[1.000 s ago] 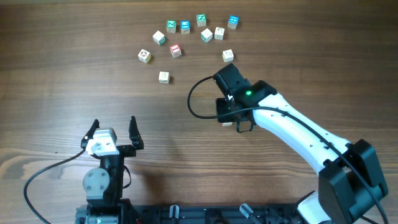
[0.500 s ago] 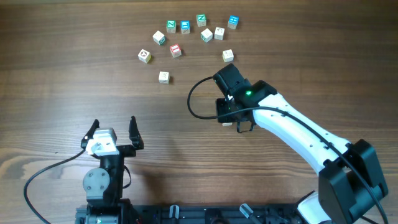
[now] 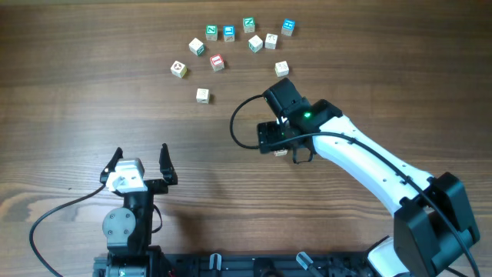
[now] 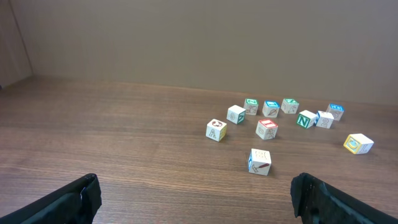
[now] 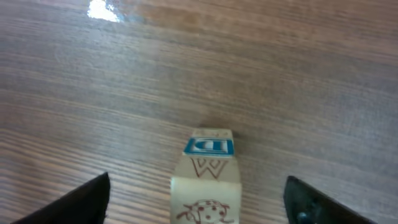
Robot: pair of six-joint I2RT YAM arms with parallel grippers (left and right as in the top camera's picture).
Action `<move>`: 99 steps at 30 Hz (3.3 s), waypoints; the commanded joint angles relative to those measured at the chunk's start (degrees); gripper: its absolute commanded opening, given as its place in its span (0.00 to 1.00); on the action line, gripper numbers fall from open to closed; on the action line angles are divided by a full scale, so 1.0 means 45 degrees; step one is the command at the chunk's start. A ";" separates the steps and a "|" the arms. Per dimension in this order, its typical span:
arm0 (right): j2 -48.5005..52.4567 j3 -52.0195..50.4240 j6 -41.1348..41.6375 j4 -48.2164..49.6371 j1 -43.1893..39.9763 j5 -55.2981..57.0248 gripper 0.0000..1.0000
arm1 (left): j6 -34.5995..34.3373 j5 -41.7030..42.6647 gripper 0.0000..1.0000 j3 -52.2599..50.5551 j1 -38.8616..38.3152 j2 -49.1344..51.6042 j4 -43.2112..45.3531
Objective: Form a tower
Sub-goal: 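Open the right gripper and lift away from the stack, then move the right gripper back to the cluster above the B block, then lower the right gripper and close it on the white B block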
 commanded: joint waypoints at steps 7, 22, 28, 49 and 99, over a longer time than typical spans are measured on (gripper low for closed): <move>0.0092 0.3419 -0.1773 -0.1171 -0.0049 -0.0049 0.72 | 0.0238 -0.0165 1.00 -0.0039 0.0073 -0.0063 -0.0005; 0.2565 0.5780 -0.1384 0.3332 0.0690 -0.1292 0.15 | 0.0238 -0.0165 1.00 -0.0039 0.0073 -0.0063 -0.0005; 0.5795 0.5780 -0.1744 0.5867 0.0991 -0.1292 0.86 | 0.0238 -0.0165 1.00 -0.0039 0.0073 -0.0063 -0.0005; 0.7878 0.5785 -0.1166 0.7616 0.0903 0.0291 0.77 | 0.0238 -0.0165 1.00 -0.0039 0.0073 -0.0063 -0.0005; 0.7737 0.5707 -0.1705 0.6611 0.0967 -0.0563 0.54 | 0.0238 -0.0165 1.00 -0.0039 0.0073 -0.0063 -0.0005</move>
